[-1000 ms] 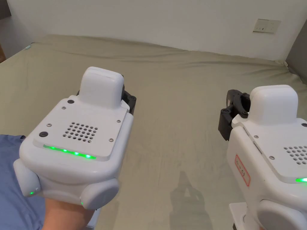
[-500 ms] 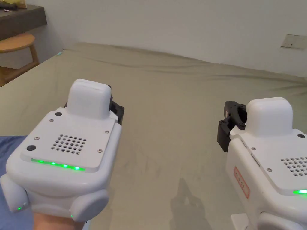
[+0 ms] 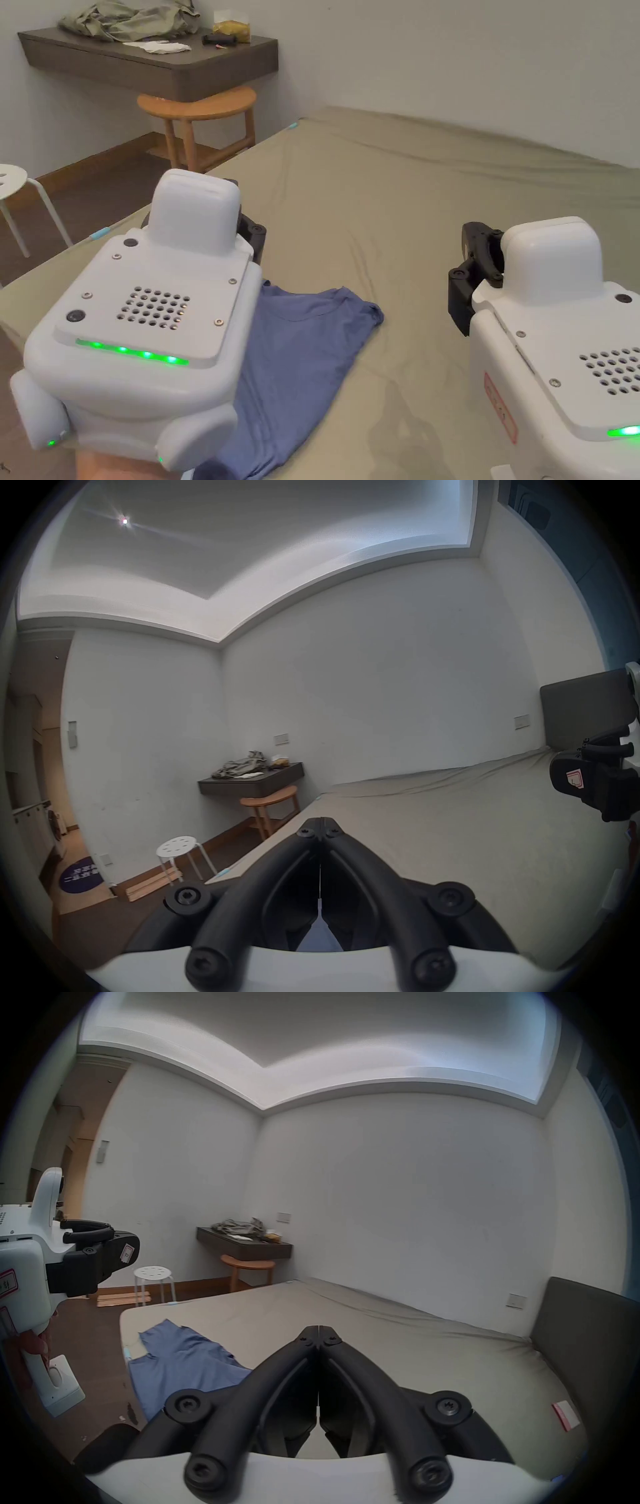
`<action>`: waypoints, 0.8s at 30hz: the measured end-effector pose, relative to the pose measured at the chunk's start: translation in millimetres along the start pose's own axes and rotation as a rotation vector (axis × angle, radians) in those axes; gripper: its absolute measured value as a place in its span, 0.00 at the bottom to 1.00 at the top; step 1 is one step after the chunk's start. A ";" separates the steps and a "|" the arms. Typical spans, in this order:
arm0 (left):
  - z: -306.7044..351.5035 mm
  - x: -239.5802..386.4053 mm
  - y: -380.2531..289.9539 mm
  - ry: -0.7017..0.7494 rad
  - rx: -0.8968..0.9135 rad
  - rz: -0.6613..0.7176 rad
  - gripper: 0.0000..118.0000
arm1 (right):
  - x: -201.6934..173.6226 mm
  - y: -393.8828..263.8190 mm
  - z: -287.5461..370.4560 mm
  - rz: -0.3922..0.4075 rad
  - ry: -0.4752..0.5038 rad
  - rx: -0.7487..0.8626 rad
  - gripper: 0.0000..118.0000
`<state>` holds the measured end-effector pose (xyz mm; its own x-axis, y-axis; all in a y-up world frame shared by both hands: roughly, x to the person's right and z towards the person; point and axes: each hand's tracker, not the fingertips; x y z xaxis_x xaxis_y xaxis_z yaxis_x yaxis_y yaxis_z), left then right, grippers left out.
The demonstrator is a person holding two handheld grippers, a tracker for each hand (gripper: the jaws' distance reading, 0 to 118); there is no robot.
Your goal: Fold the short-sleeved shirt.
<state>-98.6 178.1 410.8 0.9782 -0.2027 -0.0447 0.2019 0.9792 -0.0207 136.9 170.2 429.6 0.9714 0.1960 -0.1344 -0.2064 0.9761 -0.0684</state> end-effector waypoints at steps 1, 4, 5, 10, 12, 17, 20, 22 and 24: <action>-0.4 -7.3 -2.2 0.011 -0.004 -0.007 0.00 | -6.5 0.2 -2.1 0.002 0.020 -0.002 0.01; 0.4 -22.3 -5.2 0.049 -0.019 -0.028 0.00 | -21.0 0.1 -7.6 0.007 0.076 -0.018 0.01; 3.1 -25.1 -6.9 0.065 -0.018 -0.028 0.00 | -24.6 0.0 -8.4 0.011 0.082 -0.019 0.01; 3.7 -34.6 -18.4 0.089 -0.049 0.005 0.00 | -34.7 -0.6 -11.3 0.034 0.108 -0.013 0.01; 0.6 -34.6 -23.9 0.092 -0.063 0.005 0.00 | -34.9 -1.1 -13.7 0.032 0.108 -0.015 0.01; -8.9 -33.6 -37.6 0.077 -0.106 0.029 0.00 | -30.2 -6.5 -19.6 0.008 0.103 -0.036 0.01; -22.2 -32.2 -47.4 0.065 -0.141 0.027 0.00 | -26.8 -11.5 -24.2 0.014 0.094 -0.051 0.01; -35.2 -29.3 -57.5 0.051 -0.191 0.013 0.00 | -23.5 -14.8 -27.8 0.017 0.081 -0.065 0.01; -53.4 -27.2 -70.5 0.023 -0.252 0.018 0.00 | -19.5 -17.9 -31.5 0.015 0.074 -0.078 0.01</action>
<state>-142.1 114.1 360.2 0.9796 -0.1886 -0.0702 0.1635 0.9493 -0.2684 117.9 146.0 402.3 0.9575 0.2000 -0.2081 -0.2319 0.9623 -0.1420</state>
